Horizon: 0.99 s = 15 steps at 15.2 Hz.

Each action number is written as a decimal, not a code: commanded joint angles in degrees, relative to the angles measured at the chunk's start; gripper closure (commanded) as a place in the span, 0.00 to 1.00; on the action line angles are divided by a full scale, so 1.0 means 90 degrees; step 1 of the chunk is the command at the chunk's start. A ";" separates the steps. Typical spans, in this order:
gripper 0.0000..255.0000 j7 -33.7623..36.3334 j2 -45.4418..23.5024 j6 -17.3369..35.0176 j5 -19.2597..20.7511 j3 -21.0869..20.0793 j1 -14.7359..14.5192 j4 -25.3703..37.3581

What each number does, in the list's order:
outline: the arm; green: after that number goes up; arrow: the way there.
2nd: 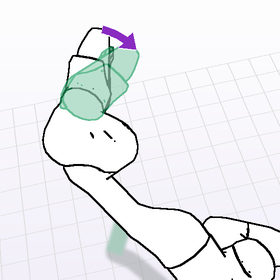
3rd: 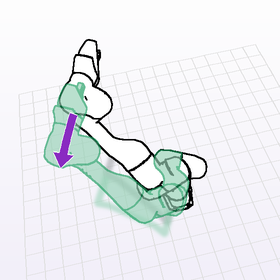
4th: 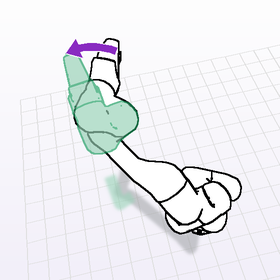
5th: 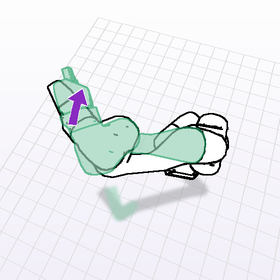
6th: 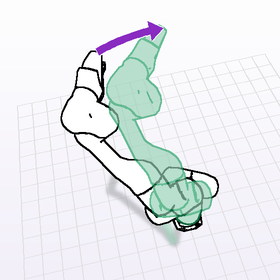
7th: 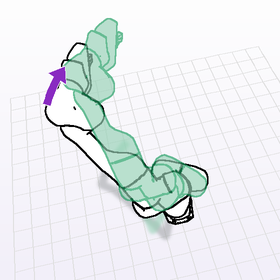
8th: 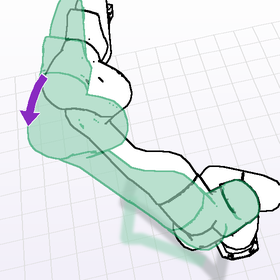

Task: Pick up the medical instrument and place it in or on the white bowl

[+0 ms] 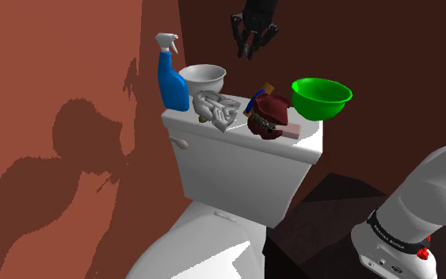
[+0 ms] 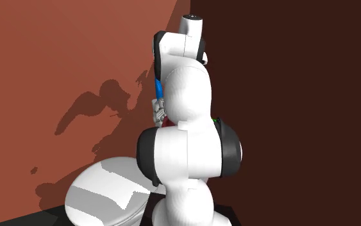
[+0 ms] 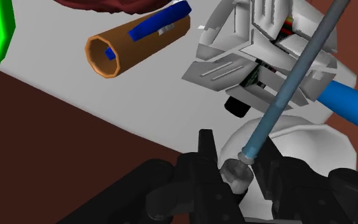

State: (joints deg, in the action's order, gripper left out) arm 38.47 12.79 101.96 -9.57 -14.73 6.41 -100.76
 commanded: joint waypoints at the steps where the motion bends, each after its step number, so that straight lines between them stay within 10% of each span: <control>1: 1.00 -0.0012 -0.0086 -0.0074 0.0054 0.0059 0.0061 0.0262; 15: 1.00 0.1136 -0.3210 -0.0500 0.1279 -0.0560 -0.0567 0.3769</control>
State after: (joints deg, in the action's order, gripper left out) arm 47.76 -12.75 96.59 0.13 -19.67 2.23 -70.89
